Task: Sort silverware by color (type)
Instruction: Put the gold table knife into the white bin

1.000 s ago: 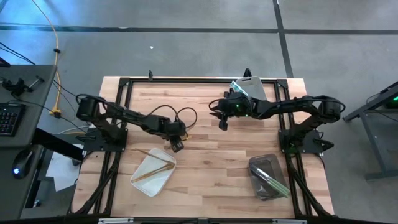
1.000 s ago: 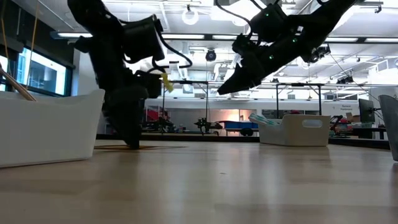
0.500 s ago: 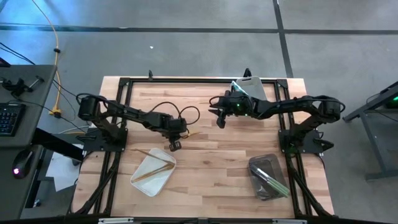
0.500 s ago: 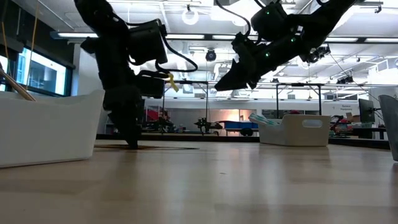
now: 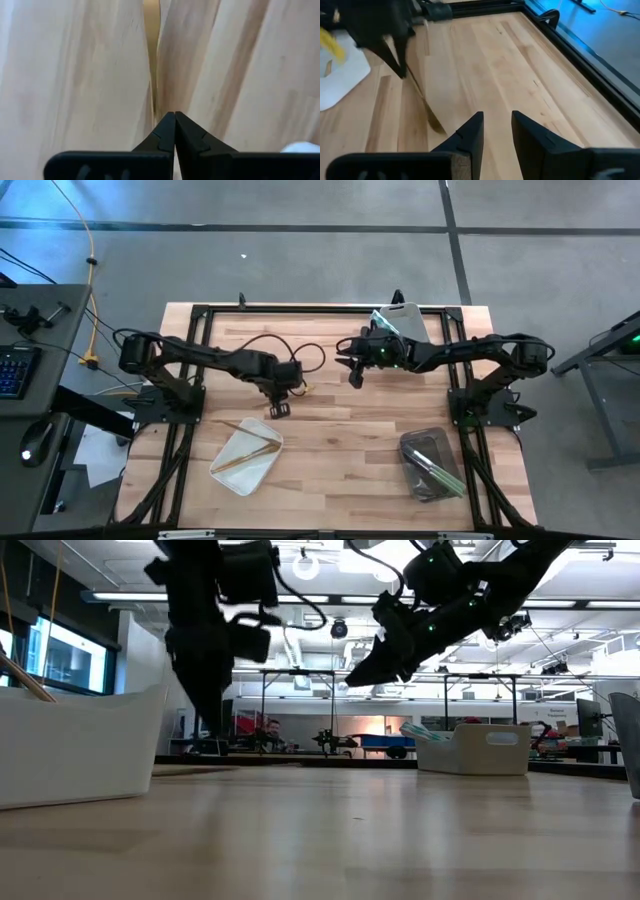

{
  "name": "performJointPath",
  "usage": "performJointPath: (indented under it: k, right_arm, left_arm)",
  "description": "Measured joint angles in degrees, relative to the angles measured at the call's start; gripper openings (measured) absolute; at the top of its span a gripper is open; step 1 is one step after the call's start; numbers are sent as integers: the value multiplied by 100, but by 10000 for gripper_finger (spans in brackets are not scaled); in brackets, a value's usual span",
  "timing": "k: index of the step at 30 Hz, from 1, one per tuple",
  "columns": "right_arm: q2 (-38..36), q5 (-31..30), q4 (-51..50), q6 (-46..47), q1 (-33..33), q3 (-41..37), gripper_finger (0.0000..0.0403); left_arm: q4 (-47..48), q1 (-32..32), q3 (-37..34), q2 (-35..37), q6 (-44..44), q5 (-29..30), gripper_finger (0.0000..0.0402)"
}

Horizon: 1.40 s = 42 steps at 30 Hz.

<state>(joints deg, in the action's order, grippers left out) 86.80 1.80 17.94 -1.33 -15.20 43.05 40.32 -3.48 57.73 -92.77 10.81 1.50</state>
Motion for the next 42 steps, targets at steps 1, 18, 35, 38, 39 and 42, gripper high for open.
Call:
performJointPath:
  k: [1,18,35,38,39,42]
  right_arm:
    - [0,-2,-14,-2,-2,0,84]
    - [3,18,-196,-17,-2,-2,84]
    - [4,18,-263,-112,-2,-2,84]
    - [4,17,-265,-113,-2,-2,84]
    - [4,16,-263,-119,-2,-2,84]
    - [4,17,-261,-116,-2,-2,84]
  left_arm:
    - [133,2,87,40,0,-7,4]
    - [-68,-189,392,-478,-310,-251,88]
    - [-272,-55,425,-1335,-2167,-259,102]
    - [-274,-73,422,-1332,-2331,-238,74]
    - [-267,-87,418,-1311,-2387,-239,64]
    - [-269,-163,414,-1309,-2496,-287,32]
